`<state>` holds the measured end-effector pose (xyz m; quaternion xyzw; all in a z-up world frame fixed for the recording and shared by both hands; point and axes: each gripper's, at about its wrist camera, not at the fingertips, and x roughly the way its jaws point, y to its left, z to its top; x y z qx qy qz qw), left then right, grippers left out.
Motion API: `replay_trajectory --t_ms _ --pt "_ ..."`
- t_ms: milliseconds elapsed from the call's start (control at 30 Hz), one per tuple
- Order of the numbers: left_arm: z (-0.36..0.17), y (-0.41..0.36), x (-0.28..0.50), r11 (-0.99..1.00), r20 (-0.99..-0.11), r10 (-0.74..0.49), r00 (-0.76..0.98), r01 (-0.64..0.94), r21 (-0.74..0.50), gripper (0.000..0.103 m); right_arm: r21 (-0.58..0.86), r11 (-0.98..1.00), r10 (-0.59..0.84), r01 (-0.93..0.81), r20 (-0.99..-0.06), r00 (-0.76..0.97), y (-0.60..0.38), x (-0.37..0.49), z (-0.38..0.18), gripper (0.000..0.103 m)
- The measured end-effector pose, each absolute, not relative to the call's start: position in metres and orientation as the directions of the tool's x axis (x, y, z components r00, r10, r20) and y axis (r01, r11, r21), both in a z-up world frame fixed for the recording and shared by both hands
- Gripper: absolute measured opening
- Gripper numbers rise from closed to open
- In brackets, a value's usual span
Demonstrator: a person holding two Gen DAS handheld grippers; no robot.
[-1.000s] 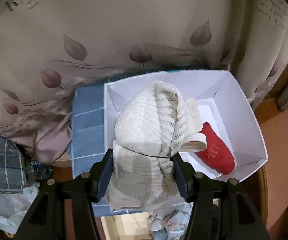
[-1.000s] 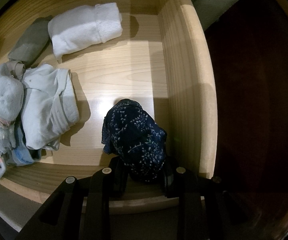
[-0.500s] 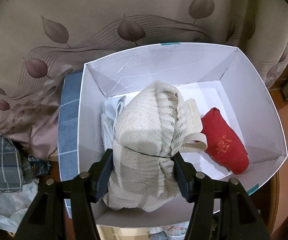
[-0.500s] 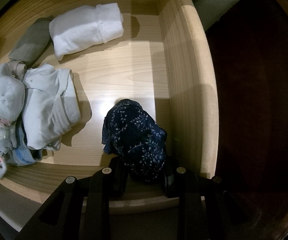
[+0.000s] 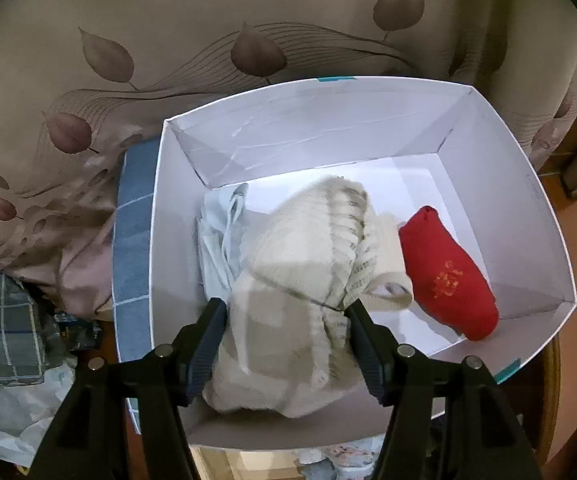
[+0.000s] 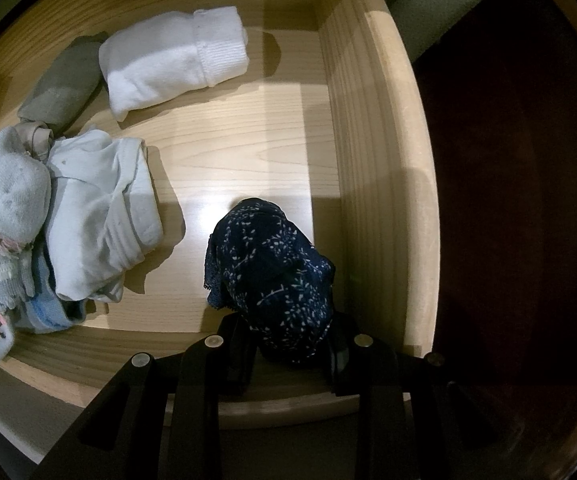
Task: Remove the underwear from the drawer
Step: 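Lower the beige lace underwear into the box and open the left tool, then move the open left tool back down over the grey garments in the drawer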
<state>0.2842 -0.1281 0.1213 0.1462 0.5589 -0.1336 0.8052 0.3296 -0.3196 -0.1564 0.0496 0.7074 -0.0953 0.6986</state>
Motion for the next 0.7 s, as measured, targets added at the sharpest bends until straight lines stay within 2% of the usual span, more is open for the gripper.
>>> replay_trajectory --t_ms 700 --pt "0.159 -0.098 0.256 0.925 -0.926 -0.142 0.351 0.379 0.002 0.063 -0.075 0.976 -0.072 0.203 -0.997 -0.023 -0.318 0.330 -0.155 0.026"
